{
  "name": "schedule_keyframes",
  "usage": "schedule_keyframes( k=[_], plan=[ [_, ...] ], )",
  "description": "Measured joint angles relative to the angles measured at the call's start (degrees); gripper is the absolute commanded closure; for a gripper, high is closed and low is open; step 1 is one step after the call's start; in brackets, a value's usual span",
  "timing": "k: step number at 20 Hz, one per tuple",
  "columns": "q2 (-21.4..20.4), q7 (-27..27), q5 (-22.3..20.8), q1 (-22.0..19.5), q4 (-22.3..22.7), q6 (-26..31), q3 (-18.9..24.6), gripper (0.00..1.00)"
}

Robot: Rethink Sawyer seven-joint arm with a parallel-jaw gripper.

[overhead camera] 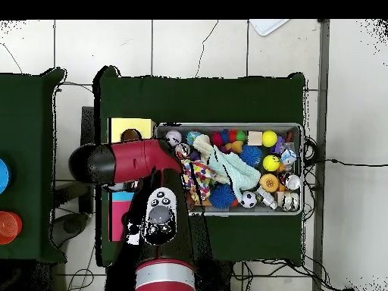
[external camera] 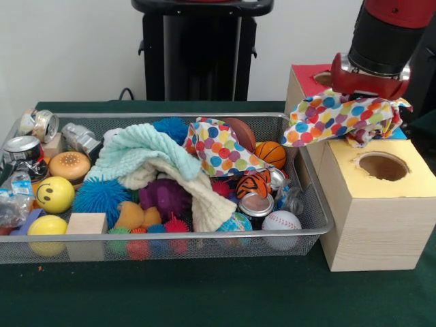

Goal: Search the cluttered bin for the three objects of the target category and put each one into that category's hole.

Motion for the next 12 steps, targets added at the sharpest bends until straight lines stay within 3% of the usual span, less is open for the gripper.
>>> schedule_keyframes(
  k=[12],
  plan=[
    [1.29, 0.00, 0.81, 0.53, -2.31, 3.23, -0.79, 1.00]
  ],
)
